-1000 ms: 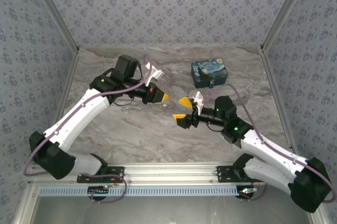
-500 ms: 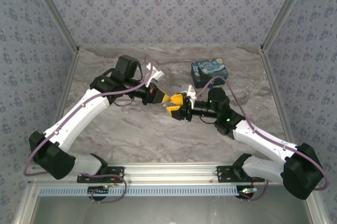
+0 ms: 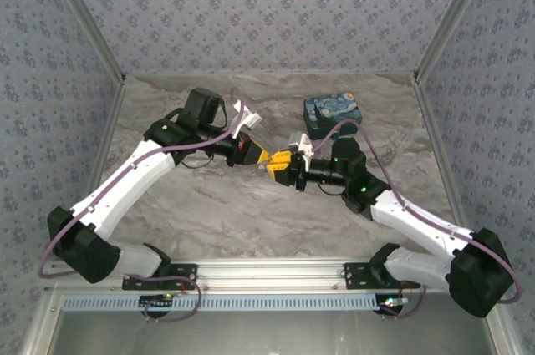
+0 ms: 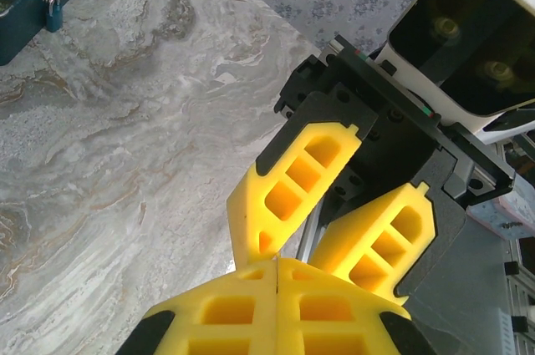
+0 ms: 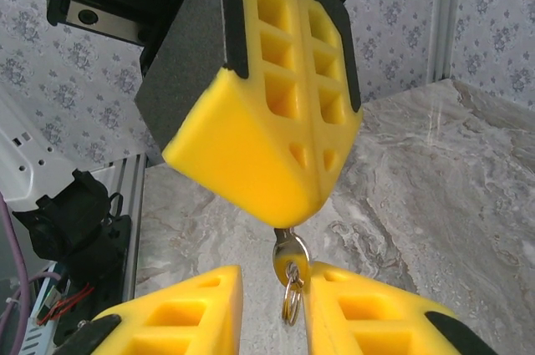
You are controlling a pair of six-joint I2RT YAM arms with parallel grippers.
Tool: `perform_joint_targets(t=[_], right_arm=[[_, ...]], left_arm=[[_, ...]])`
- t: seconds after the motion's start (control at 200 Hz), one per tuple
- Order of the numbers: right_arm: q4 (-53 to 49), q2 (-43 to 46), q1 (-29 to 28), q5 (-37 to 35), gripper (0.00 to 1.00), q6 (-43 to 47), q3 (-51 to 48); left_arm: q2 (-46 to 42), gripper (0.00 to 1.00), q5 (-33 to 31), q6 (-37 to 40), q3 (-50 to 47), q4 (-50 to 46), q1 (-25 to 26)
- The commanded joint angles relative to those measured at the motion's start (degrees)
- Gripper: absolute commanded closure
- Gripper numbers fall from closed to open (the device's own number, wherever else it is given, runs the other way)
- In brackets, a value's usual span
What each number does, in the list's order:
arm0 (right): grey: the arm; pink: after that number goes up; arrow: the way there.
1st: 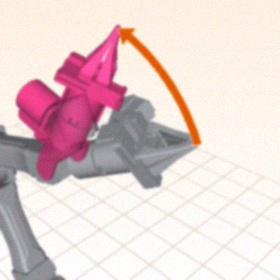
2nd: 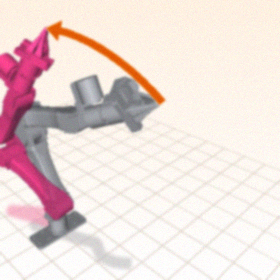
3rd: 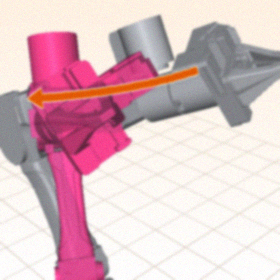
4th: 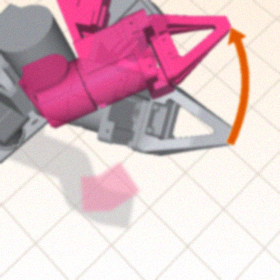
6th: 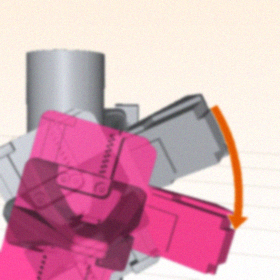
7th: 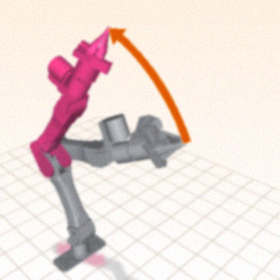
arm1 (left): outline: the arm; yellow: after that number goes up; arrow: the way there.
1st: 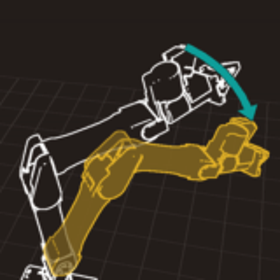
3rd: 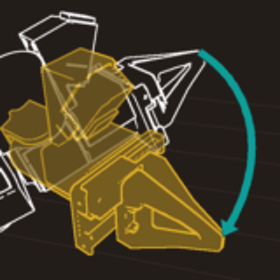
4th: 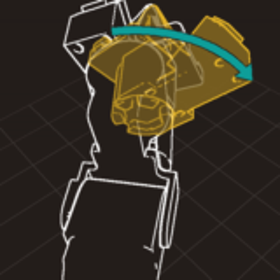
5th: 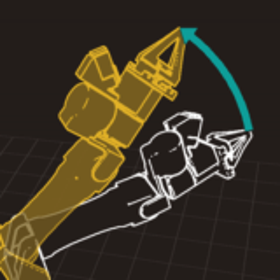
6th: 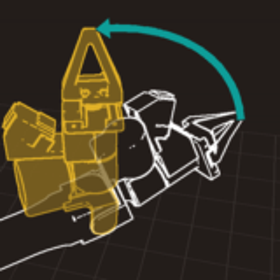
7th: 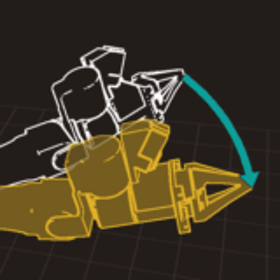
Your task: Unlock a padlock with a key
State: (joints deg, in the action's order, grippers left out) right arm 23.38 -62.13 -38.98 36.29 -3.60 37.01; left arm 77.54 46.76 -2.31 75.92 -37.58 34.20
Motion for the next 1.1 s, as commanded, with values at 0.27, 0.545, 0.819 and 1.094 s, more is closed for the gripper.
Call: perform_joint_targets(t=[0.27, 0.545, 0.819, 1.094], right_arm=[[-0.3, 1.76, 0.84, 1.41, 0.78, -1.13, 1.68], [-0.85, 0.91, 0.84, 2.28, 0.9, -1.55, 1.83], [-3.9, 1.55, 0.83, 1.65, 1.0, -1.9, 1.72], [-11.18, 7.34, 1.1, -10.12, 1.0, -5.63, -1.0]], left_arm=[[0.98, 1.0, 0.79, 2.02, -0.25, -0.91, 0.22], [0.95, 1.0, 0.7, 1.8, -0.25, -0.83, 0.2], [0.51, 0.96, 0.64, 0.8, 0.02, 1.02, 0.1], [-0.59, 0.42, -3.99, -4.82, -0.82, 7.05, -0.68]])
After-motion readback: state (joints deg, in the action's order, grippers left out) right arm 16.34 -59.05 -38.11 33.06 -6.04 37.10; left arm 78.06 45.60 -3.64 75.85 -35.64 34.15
